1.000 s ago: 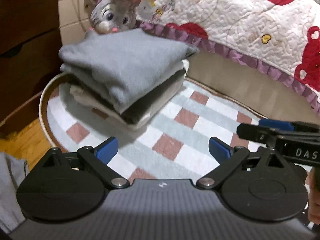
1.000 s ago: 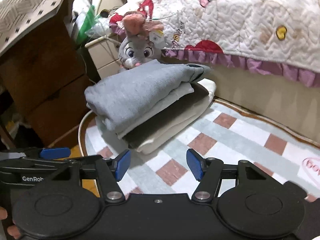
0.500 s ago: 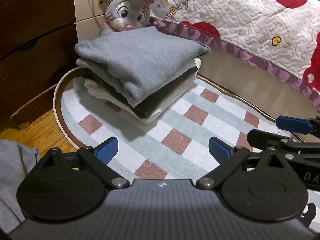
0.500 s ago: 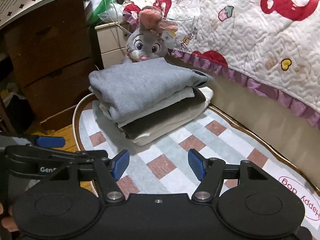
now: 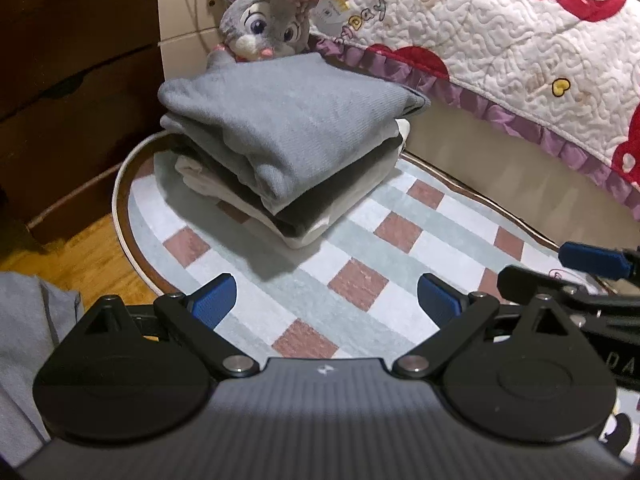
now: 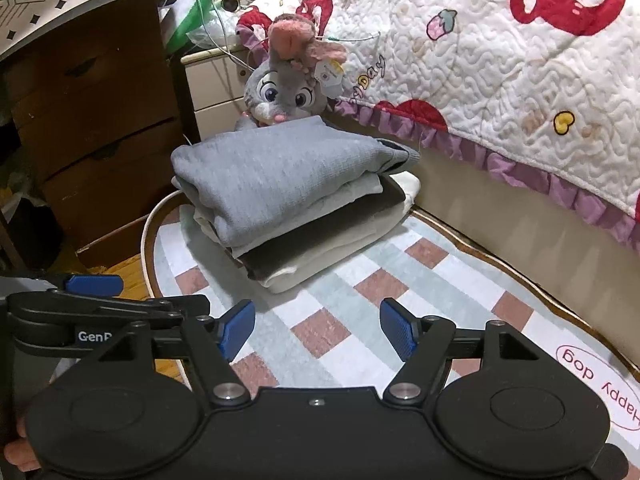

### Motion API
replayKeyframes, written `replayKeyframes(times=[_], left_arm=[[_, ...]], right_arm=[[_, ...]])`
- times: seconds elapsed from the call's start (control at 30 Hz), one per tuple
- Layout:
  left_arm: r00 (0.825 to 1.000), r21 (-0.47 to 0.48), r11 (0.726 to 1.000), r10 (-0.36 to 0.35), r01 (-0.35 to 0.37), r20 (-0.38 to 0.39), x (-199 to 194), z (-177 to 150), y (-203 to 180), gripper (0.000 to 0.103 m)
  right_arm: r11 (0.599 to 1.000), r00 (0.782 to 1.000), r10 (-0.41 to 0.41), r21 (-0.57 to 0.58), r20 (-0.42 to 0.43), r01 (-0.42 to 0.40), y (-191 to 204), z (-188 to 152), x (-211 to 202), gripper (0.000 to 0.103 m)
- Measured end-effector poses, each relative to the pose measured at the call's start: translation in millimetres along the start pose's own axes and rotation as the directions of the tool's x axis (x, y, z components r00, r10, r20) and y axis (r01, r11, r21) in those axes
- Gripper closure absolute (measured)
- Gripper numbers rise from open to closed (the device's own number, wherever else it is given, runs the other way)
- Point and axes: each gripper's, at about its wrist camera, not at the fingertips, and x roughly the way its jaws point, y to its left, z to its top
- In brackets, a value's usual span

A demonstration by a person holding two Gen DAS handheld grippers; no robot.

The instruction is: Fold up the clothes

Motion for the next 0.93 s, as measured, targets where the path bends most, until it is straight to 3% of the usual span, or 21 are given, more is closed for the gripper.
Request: replayKeyframes(times=[0.93], left_arm=[[1.0, 0.033, 0.999, 0.018, -0.017, -0.014, 10.6, -1.5, 9.6, 0.004]], right_arm=[[0.999, 1.0, -0.021, -0.049, -0.023, 0.02, 10.8, -0.7, 10.4, 0.029]])
